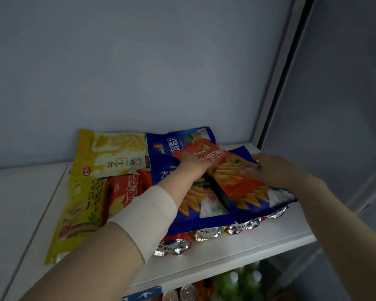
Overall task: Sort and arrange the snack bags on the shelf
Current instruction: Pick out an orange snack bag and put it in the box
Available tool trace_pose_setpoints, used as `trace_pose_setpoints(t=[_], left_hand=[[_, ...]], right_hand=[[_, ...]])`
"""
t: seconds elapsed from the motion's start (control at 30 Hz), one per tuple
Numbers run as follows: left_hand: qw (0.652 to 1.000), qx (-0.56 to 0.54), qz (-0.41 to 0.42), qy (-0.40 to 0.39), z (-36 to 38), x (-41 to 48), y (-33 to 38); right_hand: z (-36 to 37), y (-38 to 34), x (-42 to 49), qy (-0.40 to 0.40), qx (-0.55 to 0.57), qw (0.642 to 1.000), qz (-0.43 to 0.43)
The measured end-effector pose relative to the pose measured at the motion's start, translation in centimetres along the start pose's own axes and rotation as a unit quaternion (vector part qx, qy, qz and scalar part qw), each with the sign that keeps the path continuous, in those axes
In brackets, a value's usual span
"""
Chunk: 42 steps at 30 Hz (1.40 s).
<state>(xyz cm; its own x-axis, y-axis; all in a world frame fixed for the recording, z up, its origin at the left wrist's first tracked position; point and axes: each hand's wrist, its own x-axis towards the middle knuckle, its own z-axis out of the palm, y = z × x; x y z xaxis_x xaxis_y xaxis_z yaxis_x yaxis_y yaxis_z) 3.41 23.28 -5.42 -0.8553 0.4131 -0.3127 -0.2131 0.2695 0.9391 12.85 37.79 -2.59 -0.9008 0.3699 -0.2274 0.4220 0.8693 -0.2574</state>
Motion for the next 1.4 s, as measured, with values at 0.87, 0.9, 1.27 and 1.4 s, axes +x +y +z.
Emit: trace_pose_setpoints(t=[0.87, 0.9, 1.27, 1.4], left_hand=[[0.891, 0.098, 0.353, 0.268, -4.8, -5.8, 3.4], [0.884, 0.098, 0.351, 0.293, -5.1, -6.2, 4.0], [0.812, 0.273, 0.394, 0.332, -9.0, -8.8, 11.1], [0.852, 0.203, 0.366, 0.315, -8.5, -8.8, 11.2]], right_hand=[[0.2, -3.6, -0.1, 0.11, 0.541, 0.82, -0.15], [0.2, -3.7, -0.3, 0.111, 0.53, 0.823, -0.17], [-0.7, -2.9, -2.6, 0.195, 0.406, 0.859, -0.242], [-1.1, -2.7, -3.7, 0.357, 0.275, 0.863, -0.226]])
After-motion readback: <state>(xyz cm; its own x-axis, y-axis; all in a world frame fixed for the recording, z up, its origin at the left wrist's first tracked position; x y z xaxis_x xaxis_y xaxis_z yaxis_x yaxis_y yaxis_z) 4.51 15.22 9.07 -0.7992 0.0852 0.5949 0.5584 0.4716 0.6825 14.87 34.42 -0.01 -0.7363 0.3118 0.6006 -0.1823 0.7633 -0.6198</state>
